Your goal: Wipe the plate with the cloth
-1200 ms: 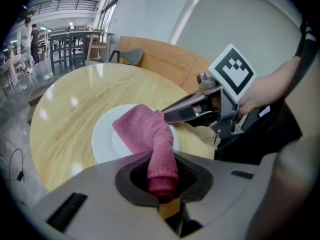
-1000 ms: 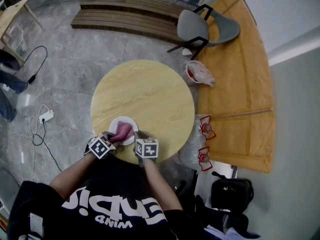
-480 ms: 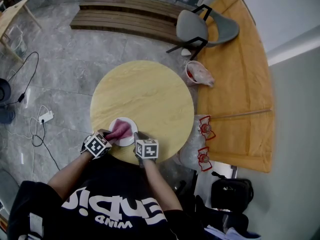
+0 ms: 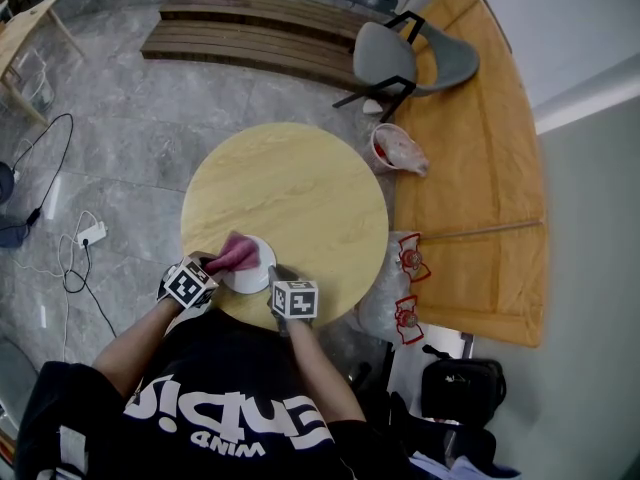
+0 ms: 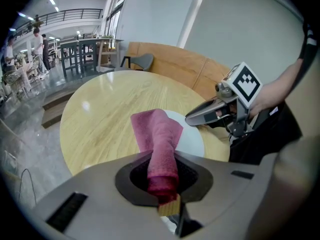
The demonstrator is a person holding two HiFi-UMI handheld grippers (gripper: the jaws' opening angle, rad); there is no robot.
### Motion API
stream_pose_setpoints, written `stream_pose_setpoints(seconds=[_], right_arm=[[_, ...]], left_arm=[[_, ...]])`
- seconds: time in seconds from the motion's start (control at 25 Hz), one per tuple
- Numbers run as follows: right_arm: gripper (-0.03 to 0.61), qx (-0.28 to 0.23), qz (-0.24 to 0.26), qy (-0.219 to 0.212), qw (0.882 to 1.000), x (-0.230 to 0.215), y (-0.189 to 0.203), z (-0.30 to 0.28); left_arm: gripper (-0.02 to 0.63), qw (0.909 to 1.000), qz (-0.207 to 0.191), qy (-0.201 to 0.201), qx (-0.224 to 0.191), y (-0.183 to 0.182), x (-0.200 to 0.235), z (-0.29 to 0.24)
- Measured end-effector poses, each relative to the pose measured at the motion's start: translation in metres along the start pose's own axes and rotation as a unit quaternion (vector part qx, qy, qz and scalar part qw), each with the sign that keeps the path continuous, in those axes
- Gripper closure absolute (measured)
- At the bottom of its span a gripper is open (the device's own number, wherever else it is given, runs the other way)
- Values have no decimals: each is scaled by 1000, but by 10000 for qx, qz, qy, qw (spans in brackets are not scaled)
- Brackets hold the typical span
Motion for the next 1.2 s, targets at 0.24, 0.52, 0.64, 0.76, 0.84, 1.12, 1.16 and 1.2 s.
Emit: stream_pose_setpoints(seconds=[0.24,0.52,0.64,0.76,0.84,1.12,1.16,1.2], right_arm=[[511,-4,-75,-24,10000,-1,0,0],[511,-88,-213,9,9997,-11,-5,9],[511,-178,-211,-22,9996,-15,-12,18],[511,-343,-18,-120,9993,-11,-24,30],[511,-511,129,-201,9984,-5,-34,40],[522,-1380,997,-209,9852,46,-79,87],[525,-1562,1152,-208,9808,55,-86,96],[529,-1743,1299,-204,9759,63,-92,105]], left_arm=[[568,9999,-67,-118,25,-2,10,4],[568,9994,122,-300,-138,-7,24,18],[568,9988,142,-392,-262,-14,27,27],[568,9979,146,-428,-466,-26,26,38],[568,9966,211,-412,-685,-37,23,46],[568,9837,68,-434,-1742,-85,0,81],[568,9803,55,-434,-1928,-91,-3,88],[568,9763,42,-435,-2118,-98,-6,96]])
Point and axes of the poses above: the fingertips, and each gripper's own axes: z backward along the fingers, x to its left, y out of its underside, the point moved 9 cm from there along z, backward along the fingers, and after that the axes turned 5 degrees about -y, right-handed, at the moved point
